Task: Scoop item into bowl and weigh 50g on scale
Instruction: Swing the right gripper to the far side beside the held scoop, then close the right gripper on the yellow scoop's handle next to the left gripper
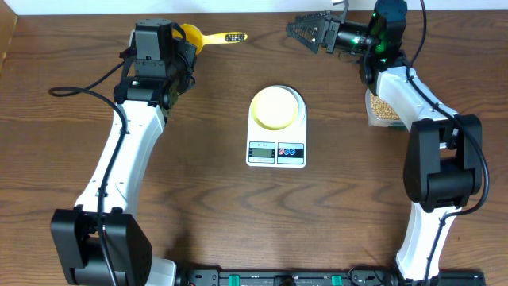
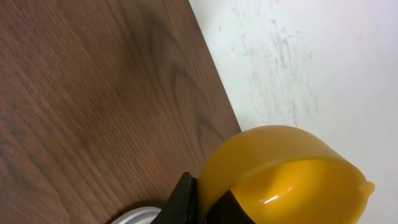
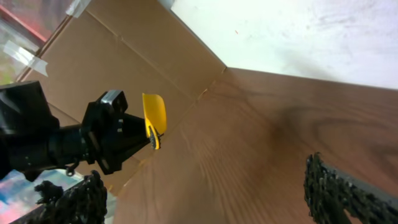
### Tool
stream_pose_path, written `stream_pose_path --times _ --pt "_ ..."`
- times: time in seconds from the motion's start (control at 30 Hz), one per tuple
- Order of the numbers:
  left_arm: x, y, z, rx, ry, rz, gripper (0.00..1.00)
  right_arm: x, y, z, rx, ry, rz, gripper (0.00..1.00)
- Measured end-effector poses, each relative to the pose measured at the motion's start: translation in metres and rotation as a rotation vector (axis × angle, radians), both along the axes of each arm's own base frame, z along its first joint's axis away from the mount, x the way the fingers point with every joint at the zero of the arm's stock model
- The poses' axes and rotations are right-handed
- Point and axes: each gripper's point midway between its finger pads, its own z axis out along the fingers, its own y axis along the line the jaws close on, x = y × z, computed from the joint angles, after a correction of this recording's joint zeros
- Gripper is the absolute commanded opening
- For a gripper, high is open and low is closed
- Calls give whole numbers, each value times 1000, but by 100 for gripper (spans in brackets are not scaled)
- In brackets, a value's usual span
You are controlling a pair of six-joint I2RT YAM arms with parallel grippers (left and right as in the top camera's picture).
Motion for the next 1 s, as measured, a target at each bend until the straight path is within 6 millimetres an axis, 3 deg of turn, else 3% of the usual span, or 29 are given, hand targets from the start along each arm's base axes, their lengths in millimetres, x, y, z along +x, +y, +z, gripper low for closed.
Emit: stream_pose_path --times 0.17,0.4,0.47,0.63,0.73,0.9,1.0 --pt "0 -3 0 1 -1 -5 8 -8 15 0 12 40 33 96" --pt "-3 -27 1 1 -5 -54 8 -44 76 7 23 19 169 97" --pt "-4 -34 1 1 -5 -70 8 -52 86 8 24 13 199 96" --pt "-7 -53 1 1 -8 -109 8 -56 84 8 25 15 223 87" --pt "-7 -63 4 -2 -22 -129 8 -56 82 8 25 10 228 73" --pt "-8 -71 5 -2 -24 -146 8 -59 83 8 25 15 248 57" --pt "-8 -71 5 -2 -25 -146 8 -60 83 8 25 17 254 56"
